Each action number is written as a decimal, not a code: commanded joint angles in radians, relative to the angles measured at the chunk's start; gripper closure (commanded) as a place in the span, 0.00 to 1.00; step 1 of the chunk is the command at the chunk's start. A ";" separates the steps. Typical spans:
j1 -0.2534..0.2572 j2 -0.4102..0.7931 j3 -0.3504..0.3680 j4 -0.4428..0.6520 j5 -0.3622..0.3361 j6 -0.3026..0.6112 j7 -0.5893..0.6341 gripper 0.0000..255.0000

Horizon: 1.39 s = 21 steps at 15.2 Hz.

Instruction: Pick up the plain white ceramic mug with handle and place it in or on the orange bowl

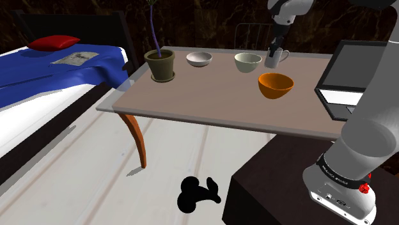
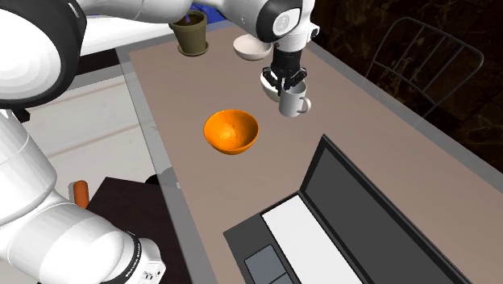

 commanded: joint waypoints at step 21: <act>0.048 -0.218 0.001 -0.001 -0.114 -0.190 0.096 1.00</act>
